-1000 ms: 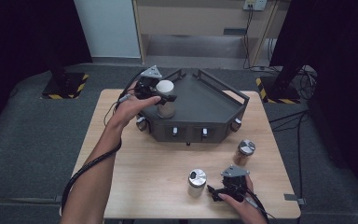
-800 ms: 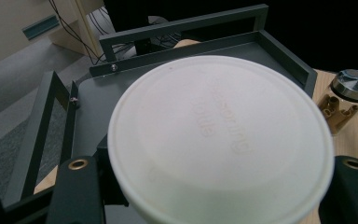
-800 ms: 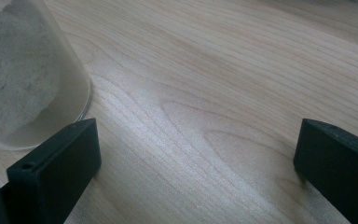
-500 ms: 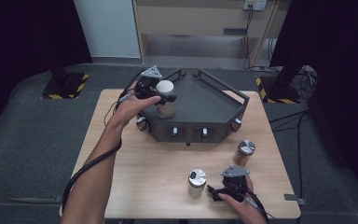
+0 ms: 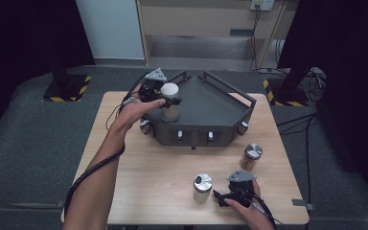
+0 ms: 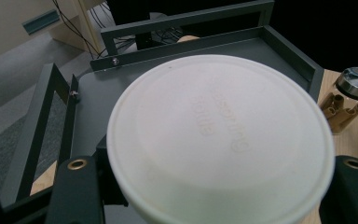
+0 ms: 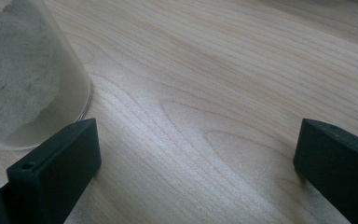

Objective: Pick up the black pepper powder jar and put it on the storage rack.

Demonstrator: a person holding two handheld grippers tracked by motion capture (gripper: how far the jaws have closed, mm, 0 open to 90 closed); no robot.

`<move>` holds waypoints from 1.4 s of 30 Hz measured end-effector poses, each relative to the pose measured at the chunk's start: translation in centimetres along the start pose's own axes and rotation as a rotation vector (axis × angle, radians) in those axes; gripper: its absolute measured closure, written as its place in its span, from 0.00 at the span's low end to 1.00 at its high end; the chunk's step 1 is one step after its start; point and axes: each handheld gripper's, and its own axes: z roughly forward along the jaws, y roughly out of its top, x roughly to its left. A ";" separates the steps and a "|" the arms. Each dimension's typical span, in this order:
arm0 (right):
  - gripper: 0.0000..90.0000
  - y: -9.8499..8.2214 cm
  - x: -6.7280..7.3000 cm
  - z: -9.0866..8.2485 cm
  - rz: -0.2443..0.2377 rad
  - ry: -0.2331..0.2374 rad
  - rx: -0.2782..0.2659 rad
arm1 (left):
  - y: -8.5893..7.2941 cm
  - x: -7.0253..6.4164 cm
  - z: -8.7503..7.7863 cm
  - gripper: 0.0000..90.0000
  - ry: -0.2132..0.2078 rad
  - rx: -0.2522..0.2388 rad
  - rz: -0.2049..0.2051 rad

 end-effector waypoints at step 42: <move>0.01 0.0 0.0 0.0 -0.001 -0.001 0.000 | -0.8 -2.1 -2.8 0.04 0.104 0.033 -0.020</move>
